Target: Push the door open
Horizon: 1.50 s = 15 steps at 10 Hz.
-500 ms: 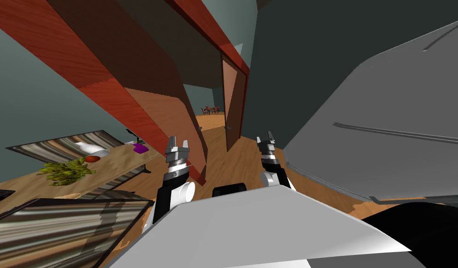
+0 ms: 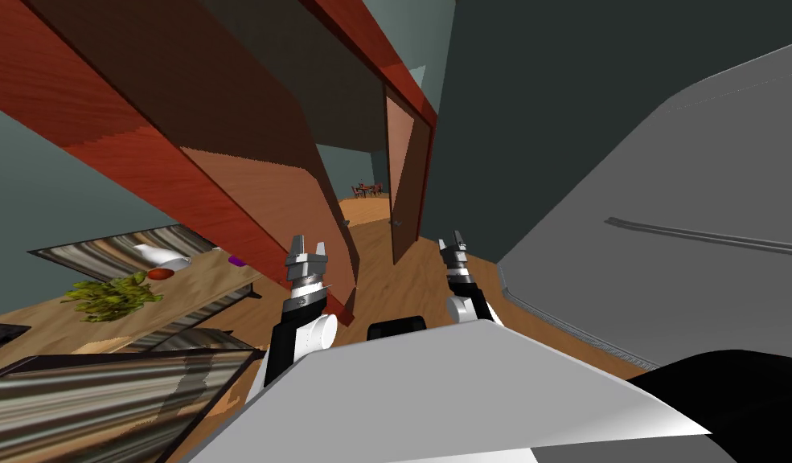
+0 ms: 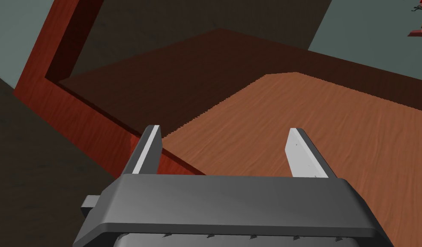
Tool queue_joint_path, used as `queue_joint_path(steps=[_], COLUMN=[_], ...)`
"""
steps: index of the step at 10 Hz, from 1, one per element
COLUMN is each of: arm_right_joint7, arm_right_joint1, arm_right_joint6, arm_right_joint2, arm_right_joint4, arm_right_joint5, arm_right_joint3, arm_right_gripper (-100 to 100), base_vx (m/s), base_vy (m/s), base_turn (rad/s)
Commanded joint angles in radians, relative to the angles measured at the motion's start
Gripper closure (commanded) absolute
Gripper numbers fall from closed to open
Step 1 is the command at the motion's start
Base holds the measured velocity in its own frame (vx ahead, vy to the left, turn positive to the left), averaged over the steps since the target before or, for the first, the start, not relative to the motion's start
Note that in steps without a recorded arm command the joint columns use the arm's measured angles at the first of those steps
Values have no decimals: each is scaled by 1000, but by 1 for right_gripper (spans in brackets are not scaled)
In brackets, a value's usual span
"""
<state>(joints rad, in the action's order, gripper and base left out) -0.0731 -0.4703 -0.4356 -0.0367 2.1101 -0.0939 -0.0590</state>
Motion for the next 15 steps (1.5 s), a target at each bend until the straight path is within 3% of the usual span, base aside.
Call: queue_joint_path(steps=[1,15], arm_right_joint7=[0,3], arm_right_joint1=[13,137], arm_right_joint6=[-5,-80], arm_right_joint2=[-6,-44], arm_right_joint4=[-28,-342], arm_right_joint5=[2,36], arm_right_joint3=[-4,-60], arm_right_gripper=[-100,-100], base_vx=[128,103], base_vy=[-47,-75], base_turn=[77,76])
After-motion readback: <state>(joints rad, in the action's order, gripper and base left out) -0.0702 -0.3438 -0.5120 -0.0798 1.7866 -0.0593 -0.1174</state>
